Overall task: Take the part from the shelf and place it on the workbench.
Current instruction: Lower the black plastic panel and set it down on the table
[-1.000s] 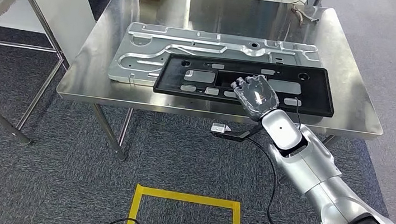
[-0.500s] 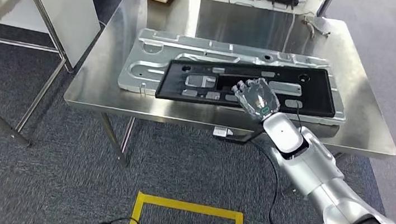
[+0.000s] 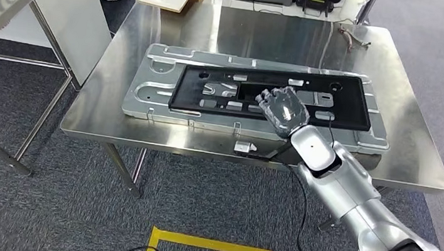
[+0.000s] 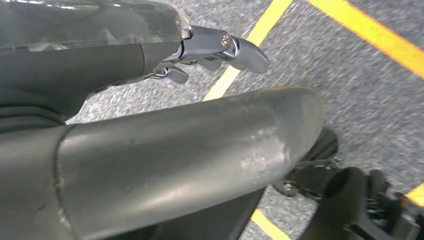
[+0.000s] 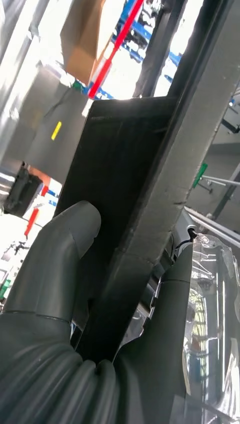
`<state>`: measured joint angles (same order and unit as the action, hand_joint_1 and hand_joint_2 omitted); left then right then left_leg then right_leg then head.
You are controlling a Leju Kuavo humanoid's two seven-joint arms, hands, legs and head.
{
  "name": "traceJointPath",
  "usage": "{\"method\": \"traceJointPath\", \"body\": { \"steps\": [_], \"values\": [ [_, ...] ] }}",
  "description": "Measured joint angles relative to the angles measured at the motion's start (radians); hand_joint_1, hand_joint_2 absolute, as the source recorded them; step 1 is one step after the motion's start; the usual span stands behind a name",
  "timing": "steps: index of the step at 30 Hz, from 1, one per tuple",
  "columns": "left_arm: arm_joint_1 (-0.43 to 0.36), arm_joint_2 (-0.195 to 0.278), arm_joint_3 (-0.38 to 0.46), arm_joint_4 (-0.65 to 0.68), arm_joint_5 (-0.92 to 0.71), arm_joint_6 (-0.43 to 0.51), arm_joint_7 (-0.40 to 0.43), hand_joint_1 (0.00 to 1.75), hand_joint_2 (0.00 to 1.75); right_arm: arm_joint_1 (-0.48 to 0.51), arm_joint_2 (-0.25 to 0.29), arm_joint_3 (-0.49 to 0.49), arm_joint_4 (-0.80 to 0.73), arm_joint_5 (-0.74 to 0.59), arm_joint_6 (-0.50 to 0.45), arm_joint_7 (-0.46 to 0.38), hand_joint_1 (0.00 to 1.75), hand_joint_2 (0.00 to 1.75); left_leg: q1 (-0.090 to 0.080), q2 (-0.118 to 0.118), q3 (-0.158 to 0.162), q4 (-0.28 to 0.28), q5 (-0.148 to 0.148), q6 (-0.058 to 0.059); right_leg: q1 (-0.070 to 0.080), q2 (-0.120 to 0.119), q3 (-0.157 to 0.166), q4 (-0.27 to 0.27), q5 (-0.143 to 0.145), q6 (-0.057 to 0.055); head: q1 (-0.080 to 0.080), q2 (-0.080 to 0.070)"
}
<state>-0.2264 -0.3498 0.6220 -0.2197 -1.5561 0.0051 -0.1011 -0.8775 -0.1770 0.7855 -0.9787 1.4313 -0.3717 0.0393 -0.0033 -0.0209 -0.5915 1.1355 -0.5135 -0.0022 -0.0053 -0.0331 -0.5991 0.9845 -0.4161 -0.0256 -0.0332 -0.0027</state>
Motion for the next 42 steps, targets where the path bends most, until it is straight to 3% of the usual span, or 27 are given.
{"method": "traceJointPath", "body": {
  "steps": [2,3,4,5,6,7,8,9,12,13,15,17,19,20,21,23,24,25,27,29,32,34,35,38,39,40,42],
  "values": [
    [0.002,0.000,-0.002,0.000,0.000,0.000,-0.001,0.00,0.00,0.002,-0.012,0.000,0.000,-0.002,0.000,0.000,1.75,1.75,0.004,0.002,-0.081,0.115,-0.041,-0.007,0.001,-0.002,0.017,0.000,-0.016,-0.003,0.000,0.000],
    [0.004,0.001,-0.002,0.000,0.000,0.000,-0.002,0.00,0.00,0.006,-0.015,0.000,0.000,-0.002,0.000,0.000,1.75,1.75,0.007,0.002,-0.112,0.146,-0.049,-0.011,0.000,-0.002,0.027,0.001,-0.025,-0.001,0.000,0.000],
    [0.006,0.001,-0.002,0.000,0.000,0.000,-0.002,0.00,0.00,0.011,-0.018,0.000,0.001,-0.003,0.000,0.000,1.75,1.75,0.009,0.003,-0.128,0.143,-0.040,-0.016,-0.001,-0.001,0.039,0.002,-0.036,0.001,0.000,0.000],
    [0.008,0.001,-0.002,0.000,0.000,0.000,-0.003,0.00,0.00,0.015,-0.020,0.000,0.001,-0.003,0.000,0.000,1.75,1.75,0.012,0.003,-0.129,0.108,-0.013,-0.020,-0.003,0.001,0.052,0.004,-0.047,0.004,0.000,0.000],
    [0.008,0.002,-0.003,0.000,0.000,0.000,-0.003,0.00,0.00,0.017,-0.020,0.000,0.001,-0.003,-0.001,0.000,1.75,1.75,0.014,0.003,-0.116,0.046,0.033,-0.023,-0.005,0.002,0.066,0.006,-0.059,0.009,0.000,0.000],
    [0.009,0.002,-0.003,0.000,0.000,0.000,-0.003,0.00,0.00,0.018,-0.021,0.000,0.002,-0.004,-0.002,0.000,1.75,1.75,0.016,0.002,-0.101,-0.021,0.083,-0.023,-0.006,0.003,0.078,0.010,-0.071,0.014,0.000,0.000],
    [0.010,0.001,-0.004,0.000,0.000,0.000,-0.003,0.00,0.00,0.018,-0.021,0.000,0.003,-0.005,-0.004,0.000,1.75,1.75,0.015,0.001,-0.086,-0.071,0.113,-0.017,-0.006,0.006,0.087,0.012,-0.082,0.020,0.000,0.000],
    [0.010,0.001,-0.005,0.000,0.000,-0.001,-0.004,0.00,0.00,0.018,-0.021,0.000,0.004,-0.007,-0.007,0.000,1.75,1.75,0.012,0.001,-0.076,-0.104,0.133,-0.009,-0.006,0.007,0.095,0.012,-0.092,0.028,0.000,0.000],
    [0.009,0.001,-0.010,0.000,-0.002,-0.001,-0.004,0.00,0.00,0.023,-0.021,-0.003,0.008,-0.014,-0.013,0.000,1.75,1.75,0.008,-0.002,-0.054,-0.122,0.122,0.023,-0.010,0.015,0.104,0.033,-0.096,0.048,0.000,0.000],
    [0.009,0.000,-0.013,0.000,-0.003,-0.002,-0.004,0.00,0.00,0.024,-0.021,-0.005,0.010,-0.015,-0.016,0.000,1.75,1.75,0.011,-0.004,-0.042,-0.125,0.117,0.031,-0.012,0.018,0.095,0.059,-0.092,0.051,0.000,0.000],
    [0.006,-0.002,-0.019,0.000,-0.002,-0.002,-0.002,0.00,0.00,0.025,-0.015,-0.011,0.017,-0.018,-0.026,0.000,1.75,1.75,0.014,-0.006,-0.016,-0.128,0.105,0.042,-0.016,0.021,0.039,0.149,-0.101,0.057,0.000,0.000],
    [0.004,-0.004,-0.024,0.000,0.000,-0.003,0.004,0.00,0.00,0.029,0.000,-0.021,0.029,-0.020,-0.036,-0.001,1.75,1.75,0.014,-0.006,0.005,-0.129,0.086,0.045,-0.018,0.023,-0.049,0.261,-0.139,0.062,0.000,0.000],
    [0.006,-0.005,-0.026,0.000,0.000,-0.003,0.008,0.00,0.00,0.037,0.013,-0.029,0.043,-0.021,-0.039,-0.001,1.75,1.75,0.014,-0.008,0.032,-0.129,0.062,0.044,-0.019,0.022,-0.115,0.301,-0.175,0.063,0.000,0.000],
    [0.007,-0.006,-0.027,0.000,0.000,-0.004,0.008,0.00,0.00,0.040,0.019,-0.031,0.048,-0.021,-0.039,-0.001,1.75,1.75,0.014,-0.009,0.050,-0.129,0.048,0.042,-0.020,0.022,-0.128,0.279,-0.169,0.063,0.000,0.000],
    [0.008,-0.007,-0.028,0.000,0.000,-0.004,0.009,0.00,0.00,0.043,0.023,-0.034,0.053,-0.021,-0.040,-0.002,1.75,1.75,0.014,-0.010,0.070,-0.129,0.033,0.039,-0.020,0.020,-0.130,0.232,-0.136,0.061,0.000,0.000],
    [0.011,-0.009,-0.029,0.001,-0.001,-0.006,0.010,0.00,0.00,0.043,0.030,-0.040,0.066,-0.022,-0.041,-0.002,1.75,1.75,0.013,-0.010,0.102,-0.127,0.004,0.029,-0.016,0.006,-0.119,0.107,-0.004,0.053,0.000,0.000],
    [0.010,-0.010,-0.029,0.001,-0.002,-0.007,0.010,0.00,0.00,0.044,0.035,-0.043,0.073,-0.023,-0.043,-0.003,1.75,1.75,0.011,-0.009,0.112,-0.127,-0.010,0.023,-0.013,0.000,-0.113,0.065,0.046,0.047,0.000,0.000],
    [0.010,-0.010,-0.029,0.001,-0.003,-0.008,0.011,0.00,0.00,0.046,0.038,-0.045,0.080,-0.024,-0.044,-0.005,1.75,1.75,0.009,-0.008,0.122,-0.127,-0.020,0.016,-0.010,-0.004,-0.110,0.043,0.075,0.040,0.000,0.000],
    [0.008,-0.010,-0.031,0.001,-0.003,-0.009,0.011,0.00,0.00,0.048,0.042,-0.048,0.090,-0.025,-0.048,-0.008,1.75,1.75,0.006,-0.002,0.132,-0.117,-0.026,0.003,-0.010,0.001,-0.099,0.042,0.063,0.026,0.000,0.000],
    [0.004,-0.010,-0.034,0.001,-0.003,-0.009,0.011,0.00,0.00,0.046,0.037,-0.054,0.098,-0.025,-0.055,-0.009,1.75,1.75,0.007,0.003,0.113,-0.066,-0.028,-0.008,-0.010,0.003,-0.083,0.037,0.050,0.012,0.000,0.000],
    [0.001,-0.011,-0.039,0.001,-0.003,-0.008,0.011,0.00,0.00,0.043,0.020,-0.060,0.110,-0.025,-0.066,-0.011,1.75,1.75,0.008,0.006,0.005,0.101,-0.097,-0.017,-0.005,0.003,-0.060,0.032,0.029,-0.003,0.000,0.000],
    [0.002,-0.010,-0.044,0.001,-0.004,-0.008,0.011,0.00,0.00,0.049,0.009,-0.060,0.118,-0.025,-0.068,-0.015,1.75,1.75,0.008,0.006,-0.062,0.164,-0.133,-0.016,0.000,0.004,-0.043,0.032,0.013,-0.006,0.000,0.000],
    [0.003,-0.010,-0.047,0.001,-0.005,-0.008,0.011,0.00,0.00,0.052,0.005,-0.060,0.122,-0.025,-0.068,-0.017,1.75,1.75,0.007,0.006,-0.076,0.150,-0.116,-0.012,0.003,0.005,-0.033,0.033,0.005,-0.007,0.000,0.000],
    [0.003,-0.010,-0.053,0.001,-0.006,-0.008,0.010,0.00,0.00,0.056,-0.001,-0.060,0.132,-0.025,-0.068,-0.019,1.75,1.75,0.000,-0.001,-0.053,-0.028,0.042,0.013,0.010,0.009,-0.003,0.033,-0.018,-0.006,0.000,0.000],
    [0.003,-0.010,-0.053,0.001,-0.006,-0.008,0.010,0.00,0.00,0.055,-0.001,-0.061,0.134,-0.025,-0.070,-0.018,1.75,1.75,-0.004,-0.005,-0.045,-0.077,0.075,0.021,0.011,0.011,0.001,0.033,-0.023,-0.003,0.000,0.000],
    [0.004,-0.010,-0.053,0.001,-0.006,-0.008,0.010,0.00,0.00,0.056,-0.001,-0.061,0.136,-0.025,-0.071,-0.018,1.75,1.75,-0.008,-0.008,-0.041,-0.104,0.093,0.029,0.009,0.013,0.001,0.034,-0.026,0.001,0.000,0.000],
    [0.005,-0.010,-0.054,0.001,-0.006,-0.008,0.010,0.00,0.00,0.059,-0.001,-0.061,0.138,-0.025,-0.074,-0.019,1.75,1.75,-0.011,-0.008,-0.037,-0.119,0.099,0.037,0.008,0.017,0.001,0.031,-0.030,0.013,0.000,0.000]
  ]
}}
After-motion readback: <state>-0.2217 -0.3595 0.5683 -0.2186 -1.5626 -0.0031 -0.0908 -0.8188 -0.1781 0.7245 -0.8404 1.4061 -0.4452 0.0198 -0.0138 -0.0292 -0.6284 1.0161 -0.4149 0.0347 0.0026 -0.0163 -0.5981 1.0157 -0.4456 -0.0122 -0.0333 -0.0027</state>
